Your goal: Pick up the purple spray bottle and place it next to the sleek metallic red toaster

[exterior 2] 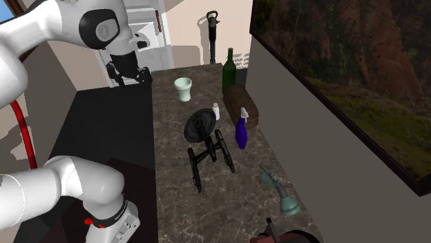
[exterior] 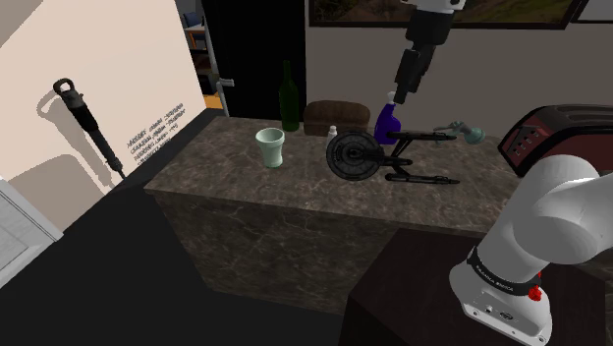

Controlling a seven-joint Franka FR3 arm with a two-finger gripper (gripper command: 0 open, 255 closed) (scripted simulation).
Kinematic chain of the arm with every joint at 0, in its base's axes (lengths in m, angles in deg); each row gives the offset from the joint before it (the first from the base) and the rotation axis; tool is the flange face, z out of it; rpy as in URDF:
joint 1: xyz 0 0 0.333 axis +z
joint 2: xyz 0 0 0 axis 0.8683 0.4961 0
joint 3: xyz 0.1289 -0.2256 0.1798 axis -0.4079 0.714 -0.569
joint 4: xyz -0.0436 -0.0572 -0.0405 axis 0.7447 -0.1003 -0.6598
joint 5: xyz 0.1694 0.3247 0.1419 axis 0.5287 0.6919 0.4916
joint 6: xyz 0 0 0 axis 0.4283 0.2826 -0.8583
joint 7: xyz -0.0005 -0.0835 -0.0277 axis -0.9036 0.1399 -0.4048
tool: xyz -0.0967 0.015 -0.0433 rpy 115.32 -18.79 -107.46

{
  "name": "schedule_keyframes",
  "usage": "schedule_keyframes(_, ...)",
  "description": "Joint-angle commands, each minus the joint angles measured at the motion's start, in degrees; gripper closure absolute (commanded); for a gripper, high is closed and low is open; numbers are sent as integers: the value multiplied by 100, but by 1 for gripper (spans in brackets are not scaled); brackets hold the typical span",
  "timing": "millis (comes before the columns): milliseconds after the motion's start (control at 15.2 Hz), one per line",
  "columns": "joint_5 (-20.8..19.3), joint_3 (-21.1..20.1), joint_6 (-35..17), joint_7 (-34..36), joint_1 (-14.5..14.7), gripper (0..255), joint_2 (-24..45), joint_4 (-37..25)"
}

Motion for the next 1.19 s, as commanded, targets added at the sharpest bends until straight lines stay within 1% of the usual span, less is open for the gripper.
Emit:
schedule_keyframes(0, 0, 0, 0, 0, 0, 0, 0, 0)
schedule_keyframes(330, -342, 708, -708, -946, -133, 0, -230, 636)
schedule_keyframes(594, -590, 1340, -1318, -1723, -223, 0, -194, 970)
schedule_keyframes(858, -764, 2035, -1958, -2531, -243, 0, 50, 1135)
schedule_keyframes(1122, -802, 2802, -2601, -3390, -123, 0, 486, 1120)
